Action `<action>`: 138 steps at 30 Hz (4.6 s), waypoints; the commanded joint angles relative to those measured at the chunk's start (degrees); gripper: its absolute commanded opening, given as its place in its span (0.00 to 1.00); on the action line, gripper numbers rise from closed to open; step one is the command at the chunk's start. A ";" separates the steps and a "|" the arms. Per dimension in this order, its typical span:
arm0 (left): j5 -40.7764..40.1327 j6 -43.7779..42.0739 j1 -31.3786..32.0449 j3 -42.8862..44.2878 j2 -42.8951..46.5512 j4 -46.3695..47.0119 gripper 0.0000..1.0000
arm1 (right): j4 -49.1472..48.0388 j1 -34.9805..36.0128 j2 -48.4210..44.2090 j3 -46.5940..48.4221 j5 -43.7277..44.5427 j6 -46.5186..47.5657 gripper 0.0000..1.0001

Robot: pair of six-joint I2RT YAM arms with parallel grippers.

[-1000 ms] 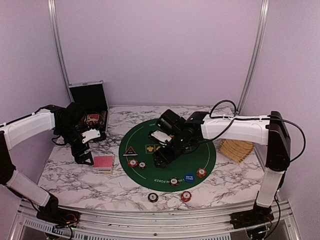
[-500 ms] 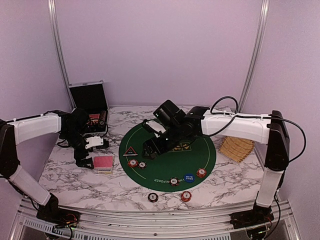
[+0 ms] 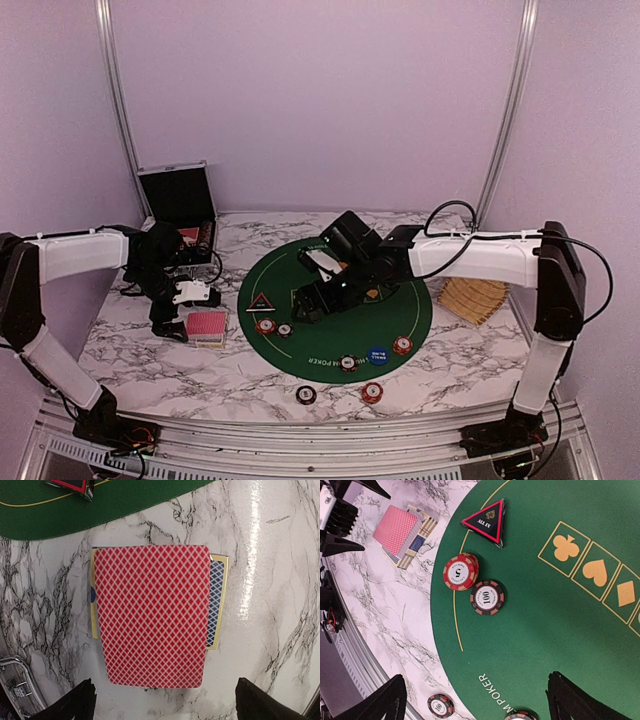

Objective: Distribute texas hold em gaming equipment

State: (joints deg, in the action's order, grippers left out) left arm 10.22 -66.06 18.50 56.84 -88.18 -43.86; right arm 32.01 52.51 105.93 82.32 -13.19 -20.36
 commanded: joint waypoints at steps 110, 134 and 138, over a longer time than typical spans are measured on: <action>-2.26 -2.80 1.40 -7.91 -2.20 16.46 0.20 | -19.08 -3.69 2.56 -5.09 -17.10 -10.56 0.84; 0.67 -0.14 1.42 -6.73 0.98 14.63 0.07 | -30.11 -3.79 17.61 6.80 -29.95 -18.67 0.83; 1.22 0.40 1.37 -5.72 1.42 13.37 0.06 | -31.14 -3.77 18.72 7.30 -30.80 -19.55 0.82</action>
State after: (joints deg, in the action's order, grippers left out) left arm 8.88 -66.83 19.79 49.32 -88.71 -28.25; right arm 4.14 49.21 123.50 87.24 -41.80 -37.98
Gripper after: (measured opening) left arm 0.649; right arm 0.827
